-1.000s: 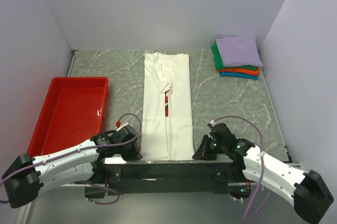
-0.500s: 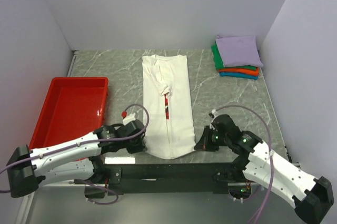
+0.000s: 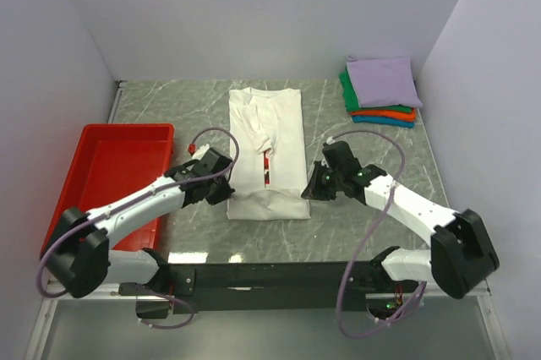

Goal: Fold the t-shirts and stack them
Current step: Fold the tshirt

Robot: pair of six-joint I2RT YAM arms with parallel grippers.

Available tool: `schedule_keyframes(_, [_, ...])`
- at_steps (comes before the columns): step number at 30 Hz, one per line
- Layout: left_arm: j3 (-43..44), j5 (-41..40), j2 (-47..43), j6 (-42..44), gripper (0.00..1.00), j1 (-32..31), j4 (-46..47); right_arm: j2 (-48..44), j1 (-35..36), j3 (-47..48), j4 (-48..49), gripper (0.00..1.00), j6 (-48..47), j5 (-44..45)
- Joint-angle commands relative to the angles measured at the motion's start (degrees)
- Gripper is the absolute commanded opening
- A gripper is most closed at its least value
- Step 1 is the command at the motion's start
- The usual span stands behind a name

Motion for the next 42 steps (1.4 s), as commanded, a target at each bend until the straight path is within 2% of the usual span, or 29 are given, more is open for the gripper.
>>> schedule_keyframes(1, [4.3,-0.4,4.0,1.9,0.0,2.2,6.4,4.5,-2.7,3.5,7.5,0.0,0.3,2.1])
schedule_keyframes(6, [8.0,0.3,11.5,1.1,0.0,5.6,10.0,11.9,-5.3,8.5,9.7,0.0,0.4,1.9])
schedule_keyframes(13, [14.7,0.5,19.3,1.4,0.0,8.4,9.9,20.2,-7.7,15.1,10.1,0.0,-0.3,1.5])
schedule_keyframes(26, [23.9,2.9,25.4,3.4,0.0,13.1,8.3,24.8,-12.9,22.4,10.1,0.0,-0.5,-0.7])
schedule_keyframes(32, [27.8,4.3,29.2,4.3,0.0,15.1,8.4,29.9,-14.0,27.8,9.5,0.0,-0.7,-2.8])
schedule_keyframes(37, [27.2,8.4,30.7,5.5,0.01,17.5,13.7,34.0,-15.0,30.1,9.6,0.0,-1.1,-3.9])
schedule_keyframes(40, [26.1,10.3,30.1,6.1,0.13,18.8,16.0,35.7,-15.7,31.8,9.7,0.05,-2.6,-4.8])
schedule_keyframes(41, [26.3,10.3,29.7,7.4,0.32,19.1,17.2,36.0,-15.9,32.5,9.2,0.07,-3.0,-3.6])
schedule_keyframes(42, [26.5,10.3,29.7,8.2,0.35,19.1,17.7,36.2,-16.1,32.6,9.0,0.08,-3.0,-3.4])
